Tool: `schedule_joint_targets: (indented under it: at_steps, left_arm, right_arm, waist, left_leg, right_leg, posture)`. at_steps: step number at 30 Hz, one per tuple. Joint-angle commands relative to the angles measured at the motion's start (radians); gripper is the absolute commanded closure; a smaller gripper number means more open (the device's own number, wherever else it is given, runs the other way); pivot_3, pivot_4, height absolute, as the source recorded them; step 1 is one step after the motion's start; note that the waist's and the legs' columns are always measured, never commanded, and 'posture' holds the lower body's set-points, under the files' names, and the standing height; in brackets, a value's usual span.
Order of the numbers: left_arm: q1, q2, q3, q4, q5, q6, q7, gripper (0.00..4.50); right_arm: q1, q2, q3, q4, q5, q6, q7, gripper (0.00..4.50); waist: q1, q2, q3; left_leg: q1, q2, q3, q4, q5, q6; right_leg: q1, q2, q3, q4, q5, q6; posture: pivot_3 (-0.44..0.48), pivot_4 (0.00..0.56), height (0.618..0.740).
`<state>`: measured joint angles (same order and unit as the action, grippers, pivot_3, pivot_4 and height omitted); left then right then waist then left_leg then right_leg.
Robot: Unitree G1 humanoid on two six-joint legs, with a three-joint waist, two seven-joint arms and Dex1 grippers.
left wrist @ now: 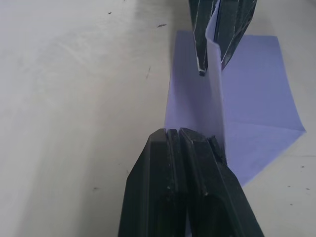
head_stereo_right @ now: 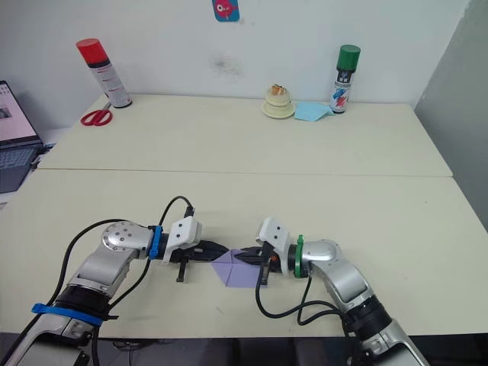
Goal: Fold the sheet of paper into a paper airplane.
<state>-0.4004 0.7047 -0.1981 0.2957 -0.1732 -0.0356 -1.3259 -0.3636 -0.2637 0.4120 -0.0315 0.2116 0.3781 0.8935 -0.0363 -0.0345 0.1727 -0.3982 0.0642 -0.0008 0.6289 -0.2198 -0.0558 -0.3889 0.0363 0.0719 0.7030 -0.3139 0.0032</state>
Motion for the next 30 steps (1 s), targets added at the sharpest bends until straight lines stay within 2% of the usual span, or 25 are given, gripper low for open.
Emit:
schedule_joint_targets:
  at_steps: [1,16,30]
  left_arm:
    - [0.024,0.032,-0.006,0.055,0.039,0.01,-0.007,4.14]
    - [0.04,0.043,-0.011,0.046,0.044,0.008,-0.025,4.14]
    - [0.062,0.044,-0.014,0.021,0.043,0.009,-0.024,4.14]
  right_arm:
    - [-0.003,-0.013,-0.031,-0.016,0.002,-0.004,-0.009,4.47]
    - [-0.006,-0.006,-0.077,-0.011,0.058,0.136,-0.057,4.47]
    - [-0.013,-0.008,-0.072,0.037,0.035,0.171,-0.089,4.47]
  waist:
    - [-0.001,0.0,0.0]
    - [-0.004,0.0,0.0]
    - [-0.005,0.0,0.0]
  left_leg:
    - [0.0,0.0,0.0,0.0,0.0,0.0]
    - [0.0,0.0,0.0,-0.001,0.0,0.0]
    - [-0.001,0.0,0.0,-0.002,0.0,0.0]
  right_leg:
    - [0.0,0.0,0.0,0.0,0.0,0.0]
    - [0.0,0.0,0.0,-0.001,0.0,0.0]
    - [0.0,0.0,0.0,-0.004,0.0,0.001]
  posture:
    - [0.0,0.15,0.737]
    - [0.0,0.15,0.737]
    - [0.0,0.15,0.737]
